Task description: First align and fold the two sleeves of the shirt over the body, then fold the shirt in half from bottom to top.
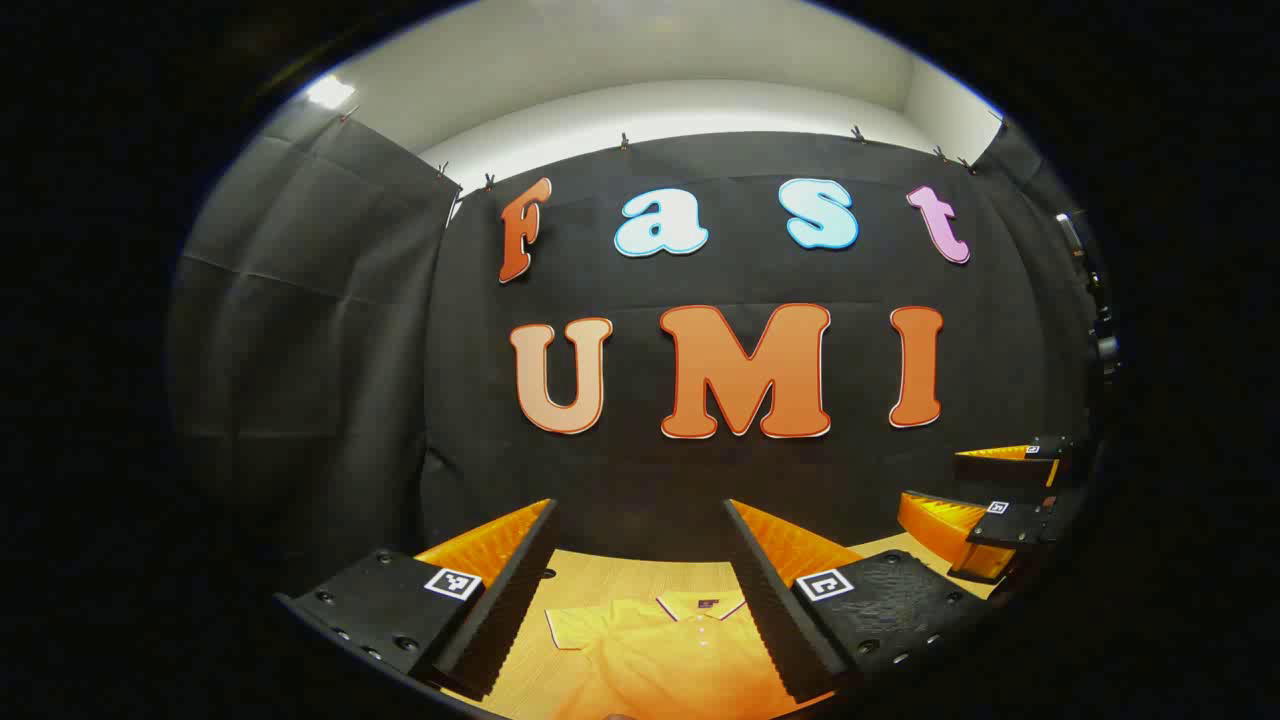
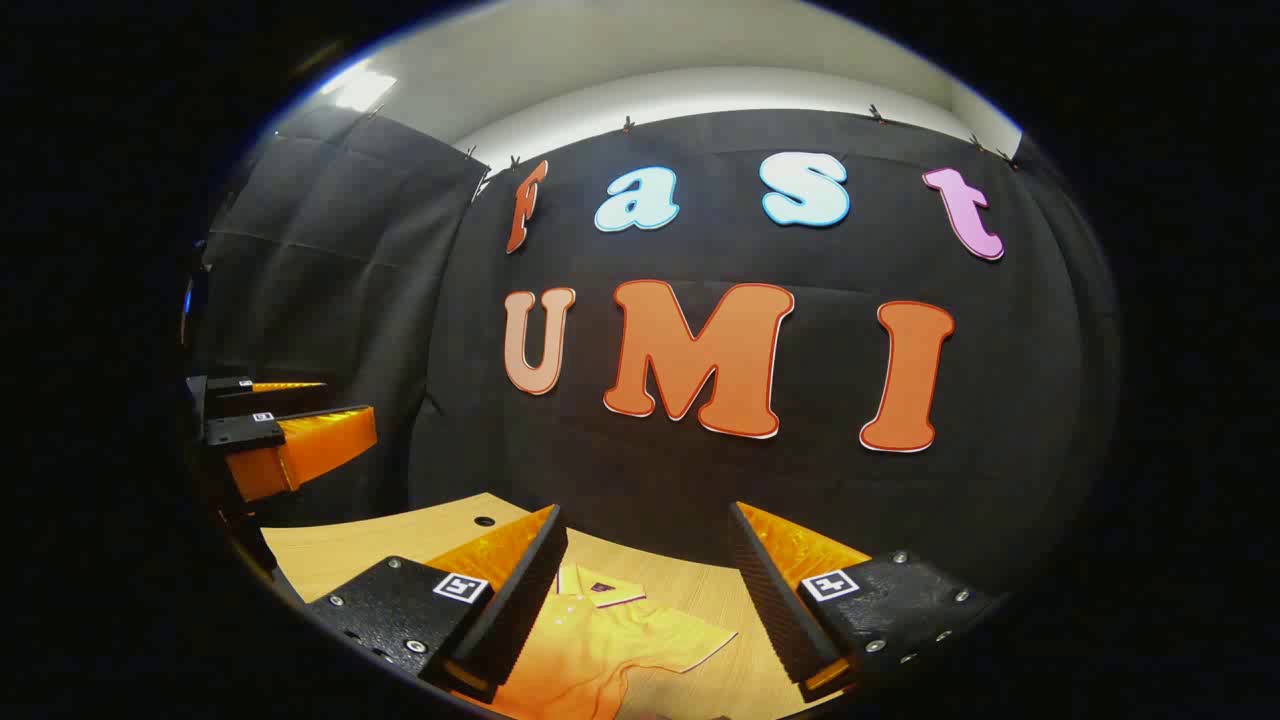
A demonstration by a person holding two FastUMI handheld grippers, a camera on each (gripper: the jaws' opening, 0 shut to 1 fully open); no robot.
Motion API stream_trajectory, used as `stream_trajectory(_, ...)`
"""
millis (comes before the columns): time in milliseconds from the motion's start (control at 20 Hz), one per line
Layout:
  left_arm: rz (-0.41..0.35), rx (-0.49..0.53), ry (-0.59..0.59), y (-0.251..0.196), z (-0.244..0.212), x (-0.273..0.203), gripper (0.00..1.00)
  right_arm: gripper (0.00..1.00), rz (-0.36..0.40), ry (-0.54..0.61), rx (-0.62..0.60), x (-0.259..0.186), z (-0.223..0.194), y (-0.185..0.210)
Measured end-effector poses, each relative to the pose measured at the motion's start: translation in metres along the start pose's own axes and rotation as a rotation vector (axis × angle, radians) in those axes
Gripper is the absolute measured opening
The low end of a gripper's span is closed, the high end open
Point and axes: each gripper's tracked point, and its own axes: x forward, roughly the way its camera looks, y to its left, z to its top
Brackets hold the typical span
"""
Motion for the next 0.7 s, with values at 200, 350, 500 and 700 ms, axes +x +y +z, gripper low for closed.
stream_trajectory(200, -0.013, 0.018, -0.021, 0.027, 0.005, 0.022, 0.98, 0.98, -0.066, -0.002, 0.013, 0.002, 0.006, 0.008)
stream_trajectory(350, -0.061, 0.014, -0.018, 0.03, 0.001, 0.033, 0.98, 1.0, -0.107, -0.006, 0.031, 0.004, 0.01, 0.014)
stream_trajectory(500, -0.093, 0.004, 0.003, 0.033, -0.007, 0.038, 0.98, 0.98, -0.148, 0.021, 0.042, 0.004, 0.006, 0.012)
stream_trajectory(700, -0.102, 0.001, -0.001, 0.04, -0.007, 0.042, 0.98, 0.98, -0.178, 0.03, 0.025, 0.004, 0.007, 0.005)
